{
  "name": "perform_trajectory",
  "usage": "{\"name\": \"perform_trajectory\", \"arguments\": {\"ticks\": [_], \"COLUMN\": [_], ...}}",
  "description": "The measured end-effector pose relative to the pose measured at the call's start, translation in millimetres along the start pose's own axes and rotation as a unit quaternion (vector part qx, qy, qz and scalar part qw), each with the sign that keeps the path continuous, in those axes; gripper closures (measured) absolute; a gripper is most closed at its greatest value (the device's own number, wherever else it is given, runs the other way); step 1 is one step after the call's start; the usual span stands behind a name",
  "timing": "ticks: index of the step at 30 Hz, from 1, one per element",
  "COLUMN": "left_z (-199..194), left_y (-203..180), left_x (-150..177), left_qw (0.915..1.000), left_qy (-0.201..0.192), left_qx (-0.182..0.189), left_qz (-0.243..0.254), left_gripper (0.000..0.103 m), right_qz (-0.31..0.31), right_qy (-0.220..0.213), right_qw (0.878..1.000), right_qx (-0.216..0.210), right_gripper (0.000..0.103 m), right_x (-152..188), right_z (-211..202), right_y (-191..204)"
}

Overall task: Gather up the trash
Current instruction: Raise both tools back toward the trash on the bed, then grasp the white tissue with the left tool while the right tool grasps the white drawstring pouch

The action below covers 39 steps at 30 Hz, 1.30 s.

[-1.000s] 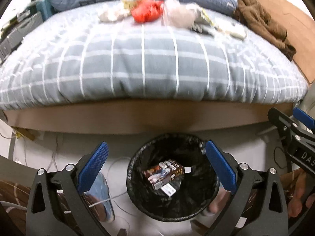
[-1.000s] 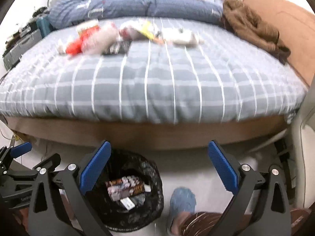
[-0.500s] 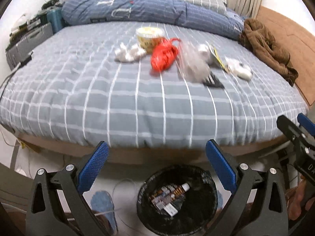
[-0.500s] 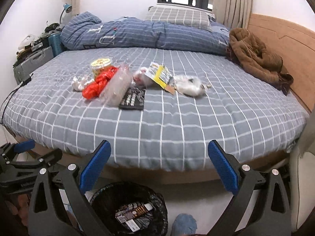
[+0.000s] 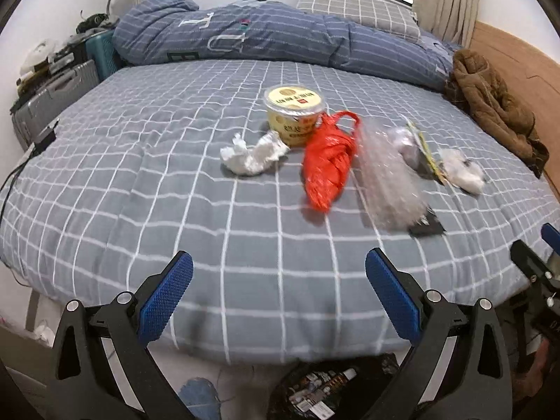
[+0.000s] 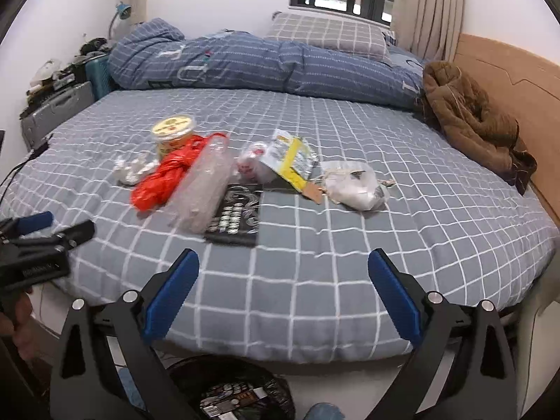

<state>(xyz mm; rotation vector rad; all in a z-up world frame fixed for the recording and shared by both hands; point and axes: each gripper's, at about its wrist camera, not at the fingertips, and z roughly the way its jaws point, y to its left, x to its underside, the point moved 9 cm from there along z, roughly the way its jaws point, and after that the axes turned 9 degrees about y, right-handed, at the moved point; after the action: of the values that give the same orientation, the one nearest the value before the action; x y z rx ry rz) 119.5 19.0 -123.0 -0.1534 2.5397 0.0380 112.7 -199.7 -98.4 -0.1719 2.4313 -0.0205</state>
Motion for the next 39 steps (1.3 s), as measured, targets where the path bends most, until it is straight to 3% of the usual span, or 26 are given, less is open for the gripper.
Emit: {"name": "perform_trajectory", "arguments": {"ticks": [11, 26, 34, 37, 39], "left_z": [51, 112, 138, 143, 147], "left_y": [34, 42, 43, 42, 42], "left_x": [-47, -89, -97, -99, -99], "left_qw": [0.9996, 0.9992, 0.9986, 0.9986, 0.9985], "left_qy": [0.010, 0.028, 0.044, 0.044, 0.047], "left_qx": [-0.021, -0.025, -0.026, -0.025, -0.027], "left_qz": [-0.014, -0.014, -0.016, -0.014, -0.010], "left_gripper": [0.006, 0.010, 0.022, 0.032, 0.045], "right_qz": [0.024, 0.064, 0.075, 0.074, 0.074], "right_qy": [0.038, 0.072, 0.086, 0.093, 0.097], "right_qw": [0.999, 0.994, 0.992, 0.992, 0.991], "right_qx": [0.026, 0.050, 0.046, 0.048, 0.047], "right_gripper": [0.014, 0.020, 0.023, 0.027, 0.030], "right_x": [-29, -75, -84, -84, -82], "right_z": [65, 160, 190, 197, 201], "right_y": [-51, -105, -112, -112, -112]}}
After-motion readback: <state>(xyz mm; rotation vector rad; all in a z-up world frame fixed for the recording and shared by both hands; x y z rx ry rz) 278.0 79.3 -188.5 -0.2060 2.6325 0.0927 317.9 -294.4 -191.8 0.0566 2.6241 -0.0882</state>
